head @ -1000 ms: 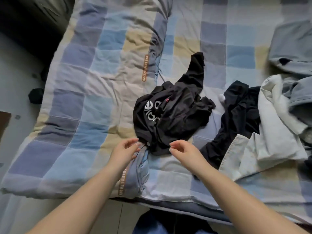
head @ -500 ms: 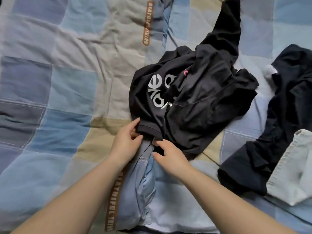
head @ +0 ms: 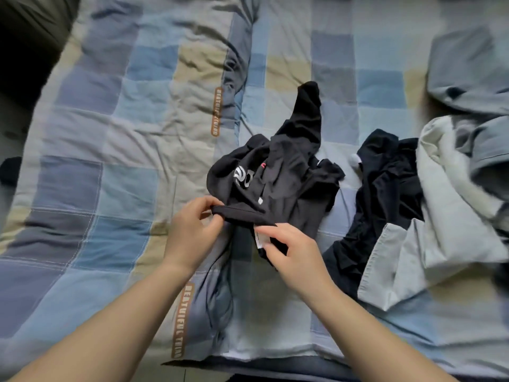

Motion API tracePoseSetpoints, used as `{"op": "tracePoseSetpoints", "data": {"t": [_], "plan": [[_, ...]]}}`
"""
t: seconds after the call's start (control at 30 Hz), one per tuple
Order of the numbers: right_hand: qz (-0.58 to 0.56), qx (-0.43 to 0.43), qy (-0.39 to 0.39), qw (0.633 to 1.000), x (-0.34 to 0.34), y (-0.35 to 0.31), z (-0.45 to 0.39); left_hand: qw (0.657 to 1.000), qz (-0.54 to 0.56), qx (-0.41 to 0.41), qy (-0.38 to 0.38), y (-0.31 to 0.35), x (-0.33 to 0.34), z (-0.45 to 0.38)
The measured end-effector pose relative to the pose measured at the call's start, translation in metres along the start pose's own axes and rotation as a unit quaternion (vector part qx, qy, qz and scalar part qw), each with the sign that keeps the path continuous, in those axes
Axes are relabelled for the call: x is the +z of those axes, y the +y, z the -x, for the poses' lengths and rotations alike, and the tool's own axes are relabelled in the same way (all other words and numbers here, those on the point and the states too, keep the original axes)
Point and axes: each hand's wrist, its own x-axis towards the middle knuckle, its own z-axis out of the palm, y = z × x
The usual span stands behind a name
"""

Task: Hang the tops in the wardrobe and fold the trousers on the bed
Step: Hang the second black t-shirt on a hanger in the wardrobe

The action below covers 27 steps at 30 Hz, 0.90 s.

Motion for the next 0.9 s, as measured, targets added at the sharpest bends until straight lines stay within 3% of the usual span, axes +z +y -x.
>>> {"op": "tracePoseSetpoints", "data": {"t": [0.23,0.43,0.6,0.77,0.9], "plan": [[0.049,-0.106,0.134,0.984,-0.128,-0.103,0.037,0.991,0.057,0.118,-0.039,0.150,-0.071,0.018],[0.092,-0.154,0.199,0.963,-0.229,-0.201,0.062,0.963,-0.012,0.265,-0.054,0.272,-0.142,0.037],[0.253,-0.259,0.248,0.899,-0.300,-0.274,0.099,0.957,0.088,0.274,0.011,0.366,-0.185,0.065],[0.353,-0.197,0.274,0.873,-0.359,-0.304,0.126,0.940,0.198,0.274,0.058,0.431,-0.213,0.086],[0.383,-0.128,0.286,0.869,-0.387,-0.309,0.154,0.936,0.257,0.237,0.047,0.443,-0.233,0.089]]}}
